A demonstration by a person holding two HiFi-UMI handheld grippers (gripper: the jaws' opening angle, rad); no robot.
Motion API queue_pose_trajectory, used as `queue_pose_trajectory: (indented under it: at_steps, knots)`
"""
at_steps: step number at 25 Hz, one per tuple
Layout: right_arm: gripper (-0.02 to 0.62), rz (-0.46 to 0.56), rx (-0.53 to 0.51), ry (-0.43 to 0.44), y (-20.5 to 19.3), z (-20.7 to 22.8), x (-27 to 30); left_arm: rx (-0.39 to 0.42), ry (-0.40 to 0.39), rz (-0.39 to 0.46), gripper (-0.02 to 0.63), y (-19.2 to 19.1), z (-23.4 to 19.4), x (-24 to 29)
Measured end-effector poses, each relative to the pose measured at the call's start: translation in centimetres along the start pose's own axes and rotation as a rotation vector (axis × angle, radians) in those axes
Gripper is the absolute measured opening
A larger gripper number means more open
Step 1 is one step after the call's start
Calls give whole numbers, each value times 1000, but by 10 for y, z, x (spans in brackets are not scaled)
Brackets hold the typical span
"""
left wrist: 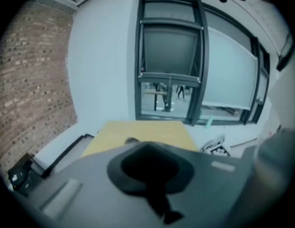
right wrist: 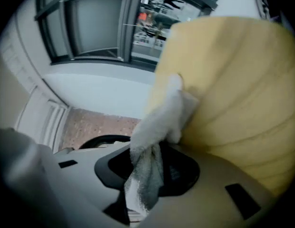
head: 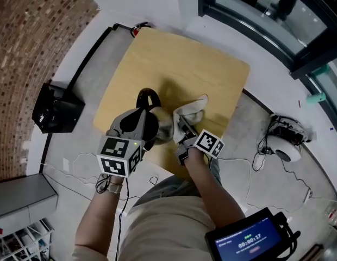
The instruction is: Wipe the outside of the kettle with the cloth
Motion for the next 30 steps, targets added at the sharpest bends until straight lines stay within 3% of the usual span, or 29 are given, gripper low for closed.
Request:
queue_pose_trajectory:
  at_steps: [1,3,5,6,8,11,13,14,17,19,21,24,26,28,30]
  knots:
    - [133,-29,29,-10,5,5,4,3,0,-1,-8,1,2,1]
    - [133,-77,-34,97,17,-37,8,13,-2,-2,-8,2,5,3]
    - [133,-135,-237,270,26,-106,15,17,0,0,-8,2,5,4]
    - [133,-168,-353,308,28,-127,21,16,2,0,-8,1,5,4]
    - [133,-211,-469,267,34,-119,37,14,2,3,-8,1,7,4]
    - [133,-290,-332,64,42,-33,64,16,4,3,-8,1,9,6]
    - [133,-296,-279,-1,41,-17,60,19,11,4,-8,1,9,6]
    - [133,-258,-274,30,38,-34,48,22,14,6,-8,1,8,5]
    - [133,-85,-305,249,14,-115,2,29,19,15,-7,1,4,4]
    - [133,0,-314,291,-2,-130,-17,22,13,13,-6,0,4,4]
    - [133,57,-216,196,-7,-87,-21,16,7,10,-7,1,3,4]
    - [133,53,-77,-3,-10,-18,-24,21,16,17,-3,1,3,3]
    - [133,41,-82,56,-20,-46,-36,31,26,22,-3,1,5,3]
    - [133,31,-171,211,-34,-98,-45,35,30,23,-3,1,3,2]
    - [133,25,-275,269,-41,-108,-48,30,28,20,-3,0,2,2]
Point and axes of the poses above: the fingertips, and each gripper's own axes: x forward along the fingers, z to its right, y out of its top, the point moved 7 cm from there along -x, backward along the fingers, and after that the axes turned 3 degrees about -x, right-handed, at the moved point
